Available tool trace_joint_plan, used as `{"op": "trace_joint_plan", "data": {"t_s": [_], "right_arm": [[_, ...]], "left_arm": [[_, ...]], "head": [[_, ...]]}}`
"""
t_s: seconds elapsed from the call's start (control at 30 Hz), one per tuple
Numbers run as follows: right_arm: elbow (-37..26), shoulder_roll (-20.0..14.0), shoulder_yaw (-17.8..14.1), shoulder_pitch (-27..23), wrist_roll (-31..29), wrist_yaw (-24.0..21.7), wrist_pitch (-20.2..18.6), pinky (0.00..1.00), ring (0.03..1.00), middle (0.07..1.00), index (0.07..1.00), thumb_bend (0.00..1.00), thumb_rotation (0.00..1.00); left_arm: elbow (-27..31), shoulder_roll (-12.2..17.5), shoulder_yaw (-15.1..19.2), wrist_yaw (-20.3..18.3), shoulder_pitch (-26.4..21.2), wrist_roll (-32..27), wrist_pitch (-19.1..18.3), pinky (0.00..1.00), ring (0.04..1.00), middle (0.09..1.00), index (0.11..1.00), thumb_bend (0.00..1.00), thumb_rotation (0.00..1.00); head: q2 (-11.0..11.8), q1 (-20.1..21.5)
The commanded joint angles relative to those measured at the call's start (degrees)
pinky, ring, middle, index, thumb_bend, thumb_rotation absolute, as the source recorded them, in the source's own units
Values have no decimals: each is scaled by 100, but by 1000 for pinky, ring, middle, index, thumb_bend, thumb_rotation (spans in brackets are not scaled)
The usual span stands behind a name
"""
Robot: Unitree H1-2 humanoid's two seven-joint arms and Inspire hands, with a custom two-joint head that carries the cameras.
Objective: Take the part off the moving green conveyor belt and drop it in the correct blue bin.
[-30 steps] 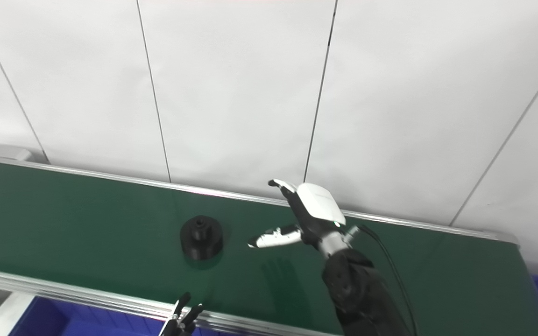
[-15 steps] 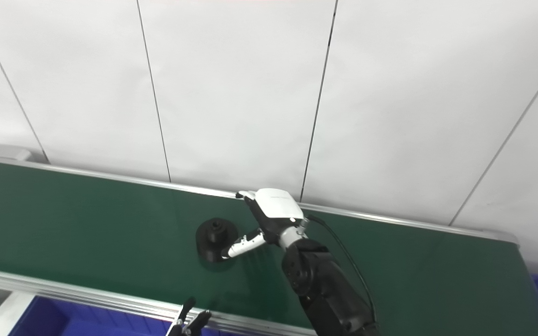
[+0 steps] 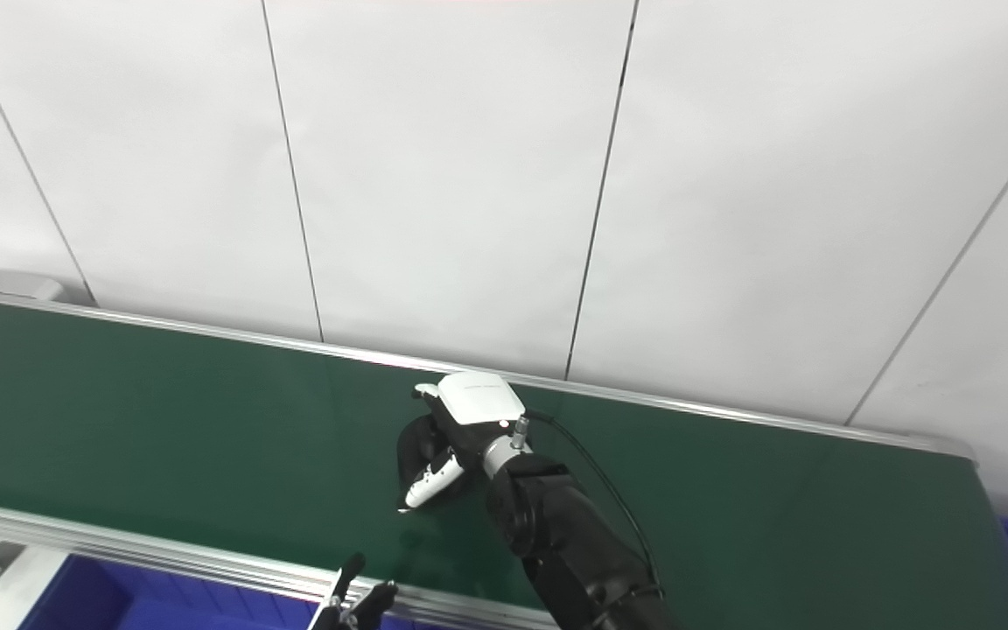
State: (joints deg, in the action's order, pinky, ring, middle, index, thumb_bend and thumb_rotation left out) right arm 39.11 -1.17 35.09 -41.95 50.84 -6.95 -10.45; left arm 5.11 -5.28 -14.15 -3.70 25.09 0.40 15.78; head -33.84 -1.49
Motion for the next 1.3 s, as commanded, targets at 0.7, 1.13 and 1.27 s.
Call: {"op": "trace_joint_plan", "data": {"t_s": [0.7,1.13,1.27], "right_arm": [[450,-305,1093,-894,893,-1318,-798,270,425,528,636,532,0],[-1194,-915,1227,-553,1193,-2803,-1161,294,410,530,657,524,0],[-1155,-920,1248,-611,1199,-2984,-1147,324,418,532,660,523,0]], "left_arm": [[463,-1,-244,-41,253,-85,59,998,936,885,1000,665,728],[592,96,-274,-122,310,-312,-44,916,906,889,1000,637,705],[618,103,-264,-112,314,-264,-74,907,897,884,1000,656,706]], "head": [[-201,243],[-284,331],[-296,346]]}}
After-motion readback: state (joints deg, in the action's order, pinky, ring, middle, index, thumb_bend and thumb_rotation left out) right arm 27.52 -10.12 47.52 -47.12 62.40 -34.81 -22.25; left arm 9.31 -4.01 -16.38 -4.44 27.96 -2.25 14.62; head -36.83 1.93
